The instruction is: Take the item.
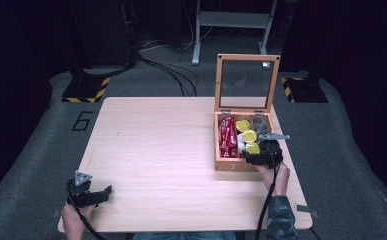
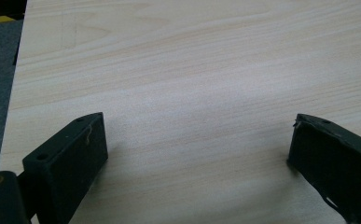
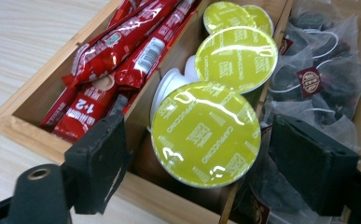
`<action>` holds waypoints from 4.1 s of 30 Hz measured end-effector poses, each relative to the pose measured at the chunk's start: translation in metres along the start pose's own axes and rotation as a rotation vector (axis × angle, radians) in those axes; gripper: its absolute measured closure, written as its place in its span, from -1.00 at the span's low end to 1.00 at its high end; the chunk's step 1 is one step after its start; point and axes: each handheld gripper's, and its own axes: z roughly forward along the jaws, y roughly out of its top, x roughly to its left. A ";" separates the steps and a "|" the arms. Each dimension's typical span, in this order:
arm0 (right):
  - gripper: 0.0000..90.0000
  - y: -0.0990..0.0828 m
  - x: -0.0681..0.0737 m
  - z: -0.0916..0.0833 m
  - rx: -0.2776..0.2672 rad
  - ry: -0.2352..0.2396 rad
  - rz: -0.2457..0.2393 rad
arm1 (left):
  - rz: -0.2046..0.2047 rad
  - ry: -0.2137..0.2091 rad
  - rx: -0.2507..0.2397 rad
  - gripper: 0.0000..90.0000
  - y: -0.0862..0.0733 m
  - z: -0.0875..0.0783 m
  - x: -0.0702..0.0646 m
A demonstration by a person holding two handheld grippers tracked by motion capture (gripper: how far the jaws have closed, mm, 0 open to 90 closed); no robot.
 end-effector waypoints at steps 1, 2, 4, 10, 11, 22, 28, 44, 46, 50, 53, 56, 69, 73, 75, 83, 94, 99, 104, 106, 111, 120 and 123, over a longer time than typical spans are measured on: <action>-0.54 0.001 0.000 0.001 0.002 -0.003 0.010 | 0.000 0.001 -0.003 -0.91 0.000 0.000 0.000; -0.54 0.001 0.000 0.001 0.002 -0.003 0.010 | 0.000 0.001 -0.003 -0.91 0.000 0.000 0.000; -0.50 0.001 0.000 0.003 0.012 -0.011 0.008 | 0.000 0.002 0.000 -0.91 0.000 0.000 0.000; -0.38 0.001 -0.001 0.005 0.008 -0.014 0.009 | 0.000 0.001 0.000 -0.91 0.000 0.000 0.000; -0.35 0.001 -0.001 0.005 0.010 -0.022 0.013 | 0.000 0.000 -0.002 -0.91 0.000 0.000 0.000; -0.19 0.002 0.001 0.005 0.012 -0.025 0.016 | -0.003 0.001 0.002 -0.91 0.000 0.000 0.000; -0.18 0.002 0.002 0.004 -0.002 -0.028 0.017 | -0.007 0.001 0.001 -0.91 0.000 0.000 0.000; -0.17 0.008 0.005 -0.003 -0.019 -0.026 0.003 | -0.009 0.001 -0.003 -0.91 0.000 0.000 -0.001; -0.17 0.009 0.005 -0.003 -0.021 -0.030 -0.006 | -0.009 0.001 -0.002 -0.91 0.000 0.000 -0.001; -0.17 0.012 0.006 -0.005 -0.027 -0.029 -0.008 | -0.011 0.002 -0.002 -0.91 0.000 0.000 -0.001; -0.17 0.014 0.009 -0.006 -0.039 -0.025 -0.004 | -0.012 0.002 -0.003 -0.91 0.000 0.000 -0.001; -0.17 0.016 0.011 -0.007 -0.043 -0.032 -0.013 | -0.012 0.002 -0.002 -0.91 0.000 0.000 -0.001; -0.17 0.027 0.017 -0.011 -0.066 -0.014 -0.040 | -0.010 0.002 -0.001 -0.91 0.000 0.000 -0.001; -0.17 0.030 0.020 -0.011 -0.074 -0.014 -0.048 | -0.011 0.001 -0.001 -0.91 0.000 0.000 -0.001; -0.17 0.031 0.022 -0.011 -0.072 -0.010 -0.051 | -0.011 0.002 -0.001 -0.91 0.000 0.000 -0.001; -0.17 0.039 0.030 -0.012 -0.092 0.005 -0.068 | -0.013 0.002 -0.002 -0.91 0.000 0.000 -0.001; -0.17 0.048 0.042 -0.008 -0.102 0.022 -0.102 | -0.014 0.000 0.003 -0.91 0.000 0.000 -0.001; -0.17 0.051 0.049 -0.005 -0.100 0.040 -0.101 | -0.014 0.002 -0.001 -0.91 0.000 0.000 -0.001; -0.17 0.056 0.057 -0.001 -0.099 0.054 -0.122 | -0.016 0.003 -0.004 -0.91 0.000 0.000 -0.001; -0.17 0.058 0.060 0.001 -0.099 0.058 -0.123 | -0.014 0.005 -0.006 -0.91 0.000 0.000 -0.001; -0.17 0.060 0.067 0.005 -0.092 0.070 -0.134 | -0.016 0.003 -0.004 -0.91 -0.001 0.000 -0.001; -0.17 0.065 0.081 0.013 -0.087 0.097 -0.155 | -0.013 0.005 -0.005 -0.91 0.000 0.000 -0.001; -0.17 0.067 0.084 0.014 -0.091 0.104 -0.165 | -0.015 0.004 -0.004 -0.91 0.000 0.000 -0.001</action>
